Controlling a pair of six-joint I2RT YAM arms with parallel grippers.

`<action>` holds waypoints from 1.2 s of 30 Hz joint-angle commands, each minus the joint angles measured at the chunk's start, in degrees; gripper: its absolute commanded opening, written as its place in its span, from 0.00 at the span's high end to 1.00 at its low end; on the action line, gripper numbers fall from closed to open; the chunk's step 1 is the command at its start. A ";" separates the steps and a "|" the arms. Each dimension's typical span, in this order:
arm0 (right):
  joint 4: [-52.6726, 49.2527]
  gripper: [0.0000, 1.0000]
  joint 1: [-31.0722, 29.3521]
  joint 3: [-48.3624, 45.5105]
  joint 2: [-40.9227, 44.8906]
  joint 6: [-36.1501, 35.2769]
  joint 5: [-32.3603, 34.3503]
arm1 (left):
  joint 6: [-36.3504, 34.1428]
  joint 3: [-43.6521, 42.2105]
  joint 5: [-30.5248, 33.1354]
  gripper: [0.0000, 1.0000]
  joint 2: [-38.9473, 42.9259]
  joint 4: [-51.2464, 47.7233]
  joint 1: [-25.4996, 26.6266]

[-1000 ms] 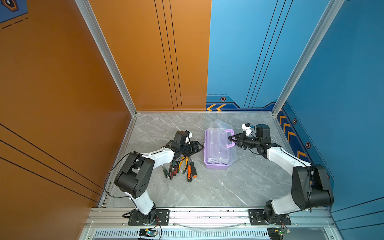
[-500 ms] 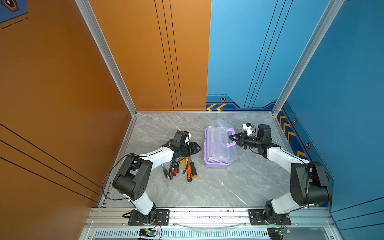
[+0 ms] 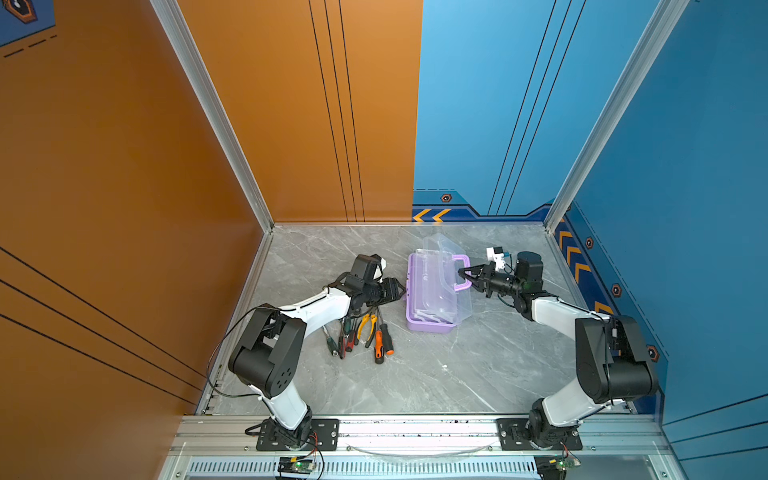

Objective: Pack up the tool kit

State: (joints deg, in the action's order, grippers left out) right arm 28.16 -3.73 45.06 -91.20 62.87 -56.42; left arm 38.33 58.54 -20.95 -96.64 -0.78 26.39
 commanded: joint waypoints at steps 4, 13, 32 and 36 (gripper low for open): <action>-1.22 1.00 0.05 -0.06 -0.82 -1.76 -1.77 | -2.99 4.57 1.57 0.39 -4.00 -3.15 1.50; -1.73 1.00 0.00 -0.05 -1.15 -2.23 -1.60 | -2.90 5.09 3.25 0.42 -6.19 -3.80 1.99; -5.95 1.00 -0.22 1.11 -1.09 -4.51 -1.06 | -3.35 7.73 4.00 0.46 -10.72 -3.66 2.84; -11.00 1.00 -0.40 2.42 -0.15 -7.81 0.05 | -3.34 9.23 4.38 0.50 -12.31 -3.80 3.00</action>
State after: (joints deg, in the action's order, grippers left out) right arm 24.43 -3.75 46.83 -91.48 60.14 -57.45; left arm 36.18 66.11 -17.98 -107.59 -3.11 28.97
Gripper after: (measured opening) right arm 0.116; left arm 0.509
